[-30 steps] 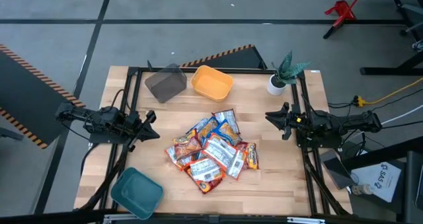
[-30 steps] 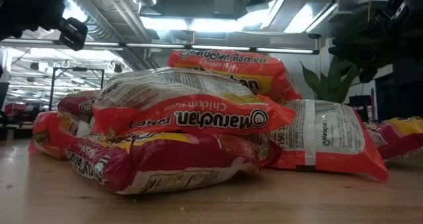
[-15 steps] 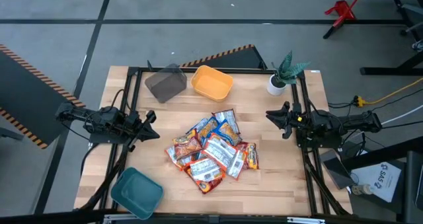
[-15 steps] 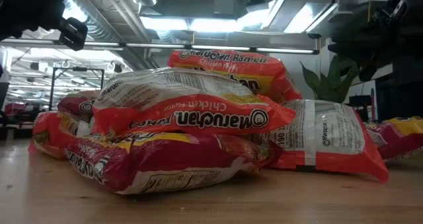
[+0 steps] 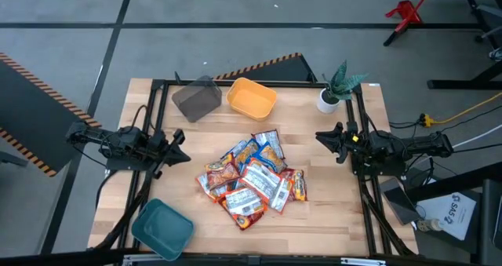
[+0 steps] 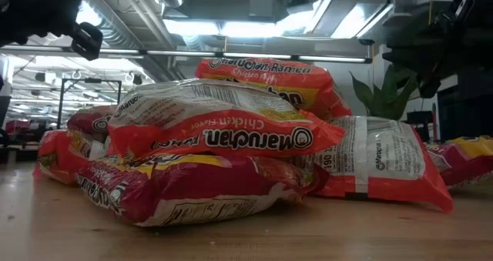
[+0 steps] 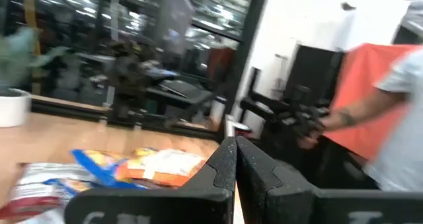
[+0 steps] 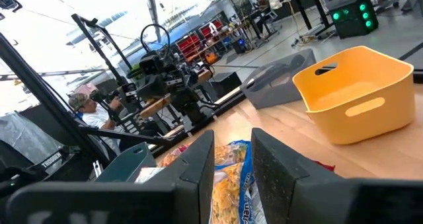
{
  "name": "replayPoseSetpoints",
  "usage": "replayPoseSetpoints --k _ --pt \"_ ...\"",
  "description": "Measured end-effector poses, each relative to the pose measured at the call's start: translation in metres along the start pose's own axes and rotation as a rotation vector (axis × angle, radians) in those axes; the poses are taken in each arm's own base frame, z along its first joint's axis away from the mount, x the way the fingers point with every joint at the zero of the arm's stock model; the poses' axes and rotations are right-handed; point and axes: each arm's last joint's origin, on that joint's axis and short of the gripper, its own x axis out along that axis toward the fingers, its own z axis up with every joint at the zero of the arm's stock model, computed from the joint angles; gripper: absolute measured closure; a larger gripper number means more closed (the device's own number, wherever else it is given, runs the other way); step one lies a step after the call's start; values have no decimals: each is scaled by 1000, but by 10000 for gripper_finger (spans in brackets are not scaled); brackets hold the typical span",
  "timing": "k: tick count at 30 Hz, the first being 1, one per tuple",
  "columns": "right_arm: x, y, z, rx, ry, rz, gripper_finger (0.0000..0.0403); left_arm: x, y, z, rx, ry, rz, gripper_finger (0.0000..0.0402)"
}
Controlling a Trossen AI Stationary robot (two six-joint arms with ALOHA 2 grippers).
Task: Sort Maruchan noodles
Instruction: Put the orange noodle pack into the blue bin
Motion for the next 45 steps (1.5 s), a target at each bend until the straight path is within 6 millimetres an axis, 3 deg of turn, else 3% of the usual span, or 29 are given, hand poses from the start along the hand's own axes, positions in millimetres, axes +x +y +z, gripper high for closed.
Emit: replayPoseSetpoints --k 7,19,34,39,45 --pt "0 0 0 71 -10 -15 315 -1 -1 13 -239 -161 32 401" --pt "0 0 1 77 -19 -19 315 -9 4 33 -382 -522 300 401" --pt "0 0 3 78 -40 -27 315 -14 4 44 -393 -655 387 401" --pt "0 0 3 78 -42 -28 315 -13 -4 69 -348 -673 382 384" --pt "0 0 3 83 -54 -40 315 1 -21 115 -231 -639 314 339"
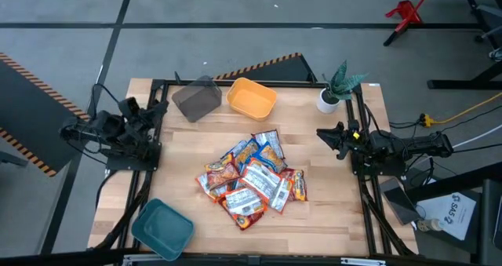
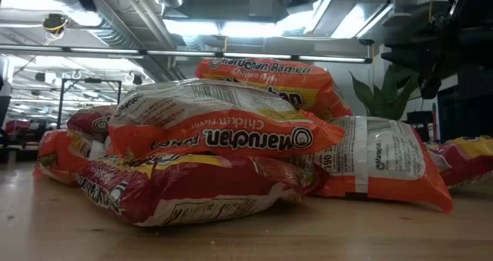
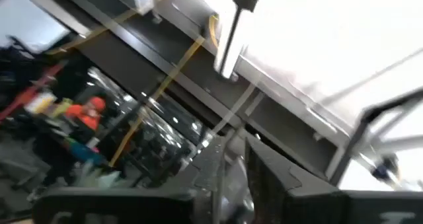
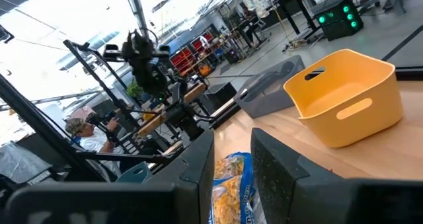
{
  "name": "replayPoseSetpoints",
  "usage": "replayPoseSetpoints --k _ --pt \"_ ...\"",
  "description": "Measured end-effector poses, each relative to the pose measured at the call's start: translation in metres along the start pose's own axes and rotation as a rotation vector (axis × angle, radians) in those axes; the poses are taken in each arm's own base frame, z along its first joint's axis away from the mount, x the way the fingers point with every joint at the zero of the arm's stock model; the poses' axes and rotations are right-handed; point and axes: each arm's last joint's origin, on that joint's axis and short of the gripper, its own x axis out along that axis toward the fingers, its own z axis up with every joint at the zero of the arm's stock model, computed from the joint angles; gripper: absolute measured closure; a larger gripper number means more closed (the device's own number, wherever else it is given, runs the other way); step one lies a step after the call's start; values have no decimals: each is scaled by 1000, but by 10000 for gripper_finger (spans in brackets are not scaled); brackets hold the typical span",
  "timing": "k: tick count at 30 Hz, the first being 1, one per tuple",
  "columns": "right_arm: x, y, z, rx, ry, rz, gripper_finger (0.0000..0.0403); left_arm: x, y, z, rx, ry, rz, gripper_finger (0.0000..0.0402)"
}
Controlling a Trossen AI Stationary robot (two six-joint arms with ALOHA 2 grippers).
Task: Sort Maruchan noodles
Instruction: Put the orange noodle pack into the blue bin
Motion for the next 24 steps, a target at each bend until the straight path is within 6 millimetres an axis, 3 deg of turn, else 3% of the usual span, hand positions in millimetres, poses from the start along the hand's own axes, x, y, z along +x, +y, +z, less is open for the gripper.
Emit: replayPoseSetpoints --k 4,10,15,21,24 --pt "0 -1 0 0 -14 -21 315 32 -20 -4 57 174 -8 317" --pt "0 -2 1 -6 -35 -63 300 81 -37 -36 219 648 134 306" --pt "0 -4 -1 -23 -24 -98 254 108 -34 -70 521 994 184 298" --pt "0 -5 -3 -28 -2 -92 200 133 -30 -111 877 1177 -29 278" --pt "0 -5 -3 -28 0 -92 186 138 -22 -132 958 1241 -49 264"
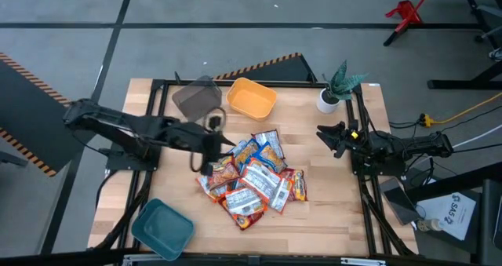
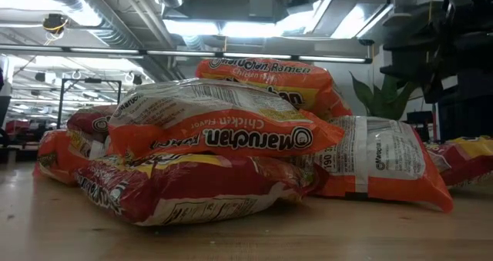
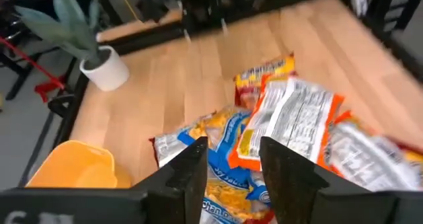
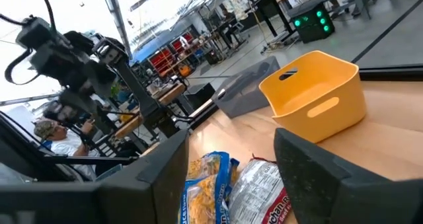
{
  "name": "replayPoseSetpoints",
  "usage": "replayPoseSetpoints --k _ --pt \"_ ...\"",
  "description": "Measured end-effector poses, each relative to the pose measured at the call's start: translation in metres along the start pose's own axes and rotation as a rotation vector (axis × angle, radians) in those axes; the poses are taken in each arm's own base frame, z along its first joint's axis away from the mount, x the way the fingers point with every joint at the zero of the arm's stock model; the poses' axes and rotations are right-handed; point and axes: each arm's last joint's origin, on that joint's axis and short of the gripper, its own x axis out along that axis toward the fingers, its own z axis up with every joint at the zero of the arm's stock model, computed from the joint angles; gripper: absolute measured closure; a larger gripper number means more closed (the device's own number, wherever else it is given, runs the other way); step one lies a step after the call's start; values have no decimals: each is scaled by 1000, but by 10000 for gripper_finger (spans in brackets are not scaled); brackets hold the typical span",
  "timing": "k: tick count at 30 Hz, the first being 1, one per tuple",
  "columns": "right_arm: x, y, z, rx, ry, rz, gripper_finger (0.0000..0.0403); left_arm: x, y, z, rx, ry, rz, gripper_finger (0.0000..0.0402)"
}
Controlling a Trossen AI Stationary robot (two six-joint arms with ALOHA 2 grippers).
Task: Sort Maruchan noodles
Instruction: Put the orange noodle pack into the blue bin
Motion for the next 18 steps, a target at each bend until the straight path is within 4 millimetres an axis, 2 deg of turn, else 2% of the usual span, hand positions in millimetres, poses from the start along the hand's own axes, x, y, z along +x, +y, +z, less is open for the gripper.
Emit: replayPoseSetpoints --k 4,7,11,18 --pt "0 0 0 0 1 0 181 33 1 -6 -141 48 -10 254" --pt "0 0 0 0 1 -1 181 47 3 -9 -277 54 -75 255" --pt "0 0 0 18 2 -1 181 60 -1 -9 -346 42 -153 255" --pt "0 0 0 81 4 1 181 73 -8 -14 -676 104 -191 256"
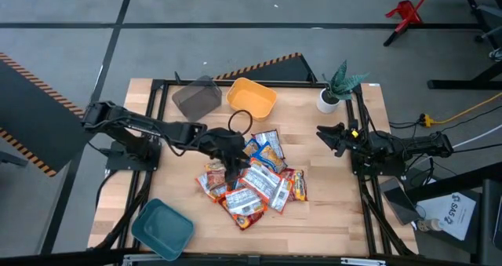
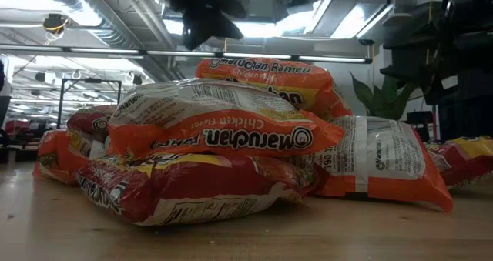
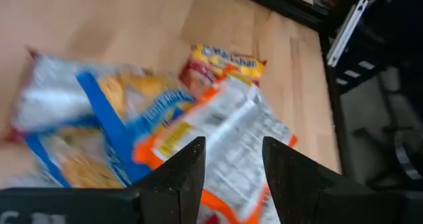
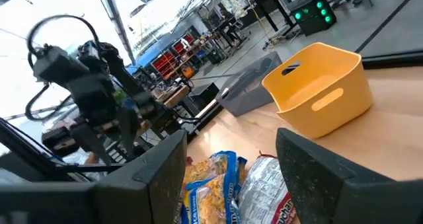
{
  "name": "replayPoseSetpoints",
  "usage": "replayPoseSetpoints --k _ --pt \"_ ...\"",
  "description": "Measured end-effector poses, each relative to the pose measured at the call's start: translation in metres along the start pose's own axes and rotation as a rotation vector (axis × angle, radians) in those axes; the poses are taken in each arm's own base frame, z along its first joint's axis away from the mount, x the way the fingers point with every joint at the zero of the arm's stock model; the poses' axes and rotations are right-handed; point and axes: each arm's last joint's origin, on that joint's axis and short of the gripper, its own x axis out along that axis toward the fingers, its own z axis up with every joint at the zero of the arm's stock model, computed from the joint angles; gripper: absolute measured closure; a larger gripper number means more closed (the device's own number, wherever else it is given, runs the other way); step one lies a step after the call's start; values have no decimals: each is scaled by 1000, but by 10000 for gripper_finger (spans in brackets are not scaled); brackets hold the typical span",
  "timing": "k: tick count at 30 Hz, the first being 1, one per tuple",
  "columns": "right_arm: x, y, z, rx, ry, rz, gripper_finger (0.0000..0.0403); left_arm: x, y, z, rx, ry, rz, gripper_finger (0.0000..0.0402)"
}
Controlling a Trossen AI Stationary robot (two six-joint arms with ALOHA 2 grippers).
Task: Sort Maruchan noodles
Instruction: Put the orange noodle pack into the blue bin
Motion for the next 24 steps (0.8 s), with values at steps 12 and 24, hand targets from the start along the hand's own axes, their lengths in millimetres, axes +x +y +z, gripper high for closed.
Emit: replayPoseSetpoints --k 12,24 --pt "5 21 10 -406 147 219 181 27 -34 -36 -133 23 91 256" --pt "64 78 23 -765 573 239 181 24 -31 -35 -363 -5 122 252"
